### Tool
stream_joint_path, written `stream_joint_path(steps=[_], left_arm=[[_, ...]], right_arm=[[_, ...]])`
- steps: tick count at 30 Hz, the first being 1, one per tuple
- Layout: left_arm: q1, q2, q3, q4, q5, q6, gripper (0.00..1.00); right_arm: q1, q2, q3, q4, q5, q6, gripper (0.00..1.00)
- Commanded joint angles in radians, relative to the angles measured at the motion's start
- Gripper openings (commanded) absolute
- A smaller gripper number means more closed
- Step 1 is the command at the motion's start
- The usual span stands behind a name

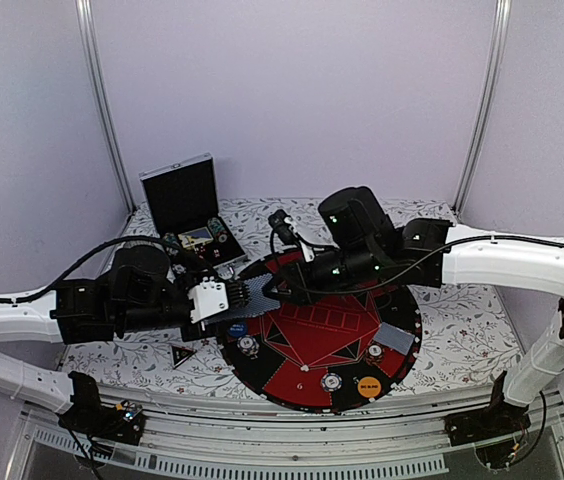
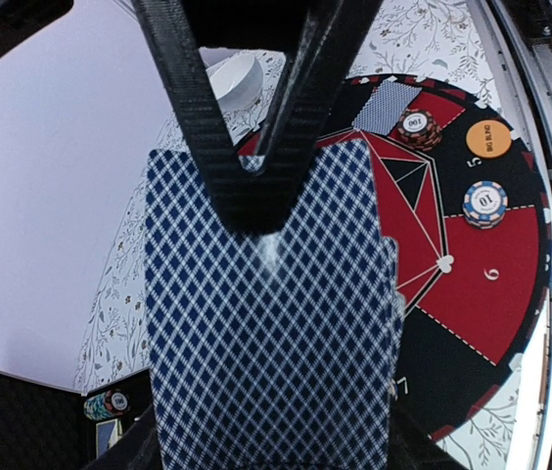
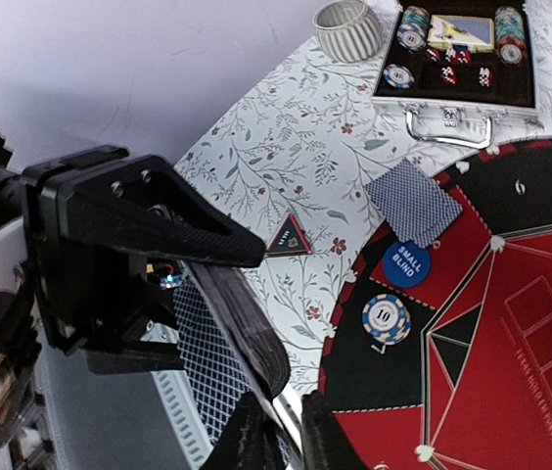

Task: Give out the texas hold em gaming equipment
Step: Pick up the poker card from the face-down deck piles, then distribute the poker card in the big blind area.

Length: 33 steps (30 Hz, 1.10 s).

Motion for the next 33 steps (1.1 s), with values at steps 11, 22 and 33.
stream_joint_path(steps=[11,22,33], left_arm=[[0.014,-0.005,0.002,0.016,0.003,0.002,0.56],[0.015,-0.009,0.002,0.016,-0.001,0.002,0.56],[0.014,-0.009,0.004,0.017,0.011,0.001,0.56]], right_arm=[[-0.027,-0.119,-0.042,-0.002,0.033,0.01,0.02],[-0.181,-0.362,-0.202,-0.001,0.026,0.035,0.02],[-0.489,-0.782,-0.86,-0.006,0.156,0.341,0.02]])
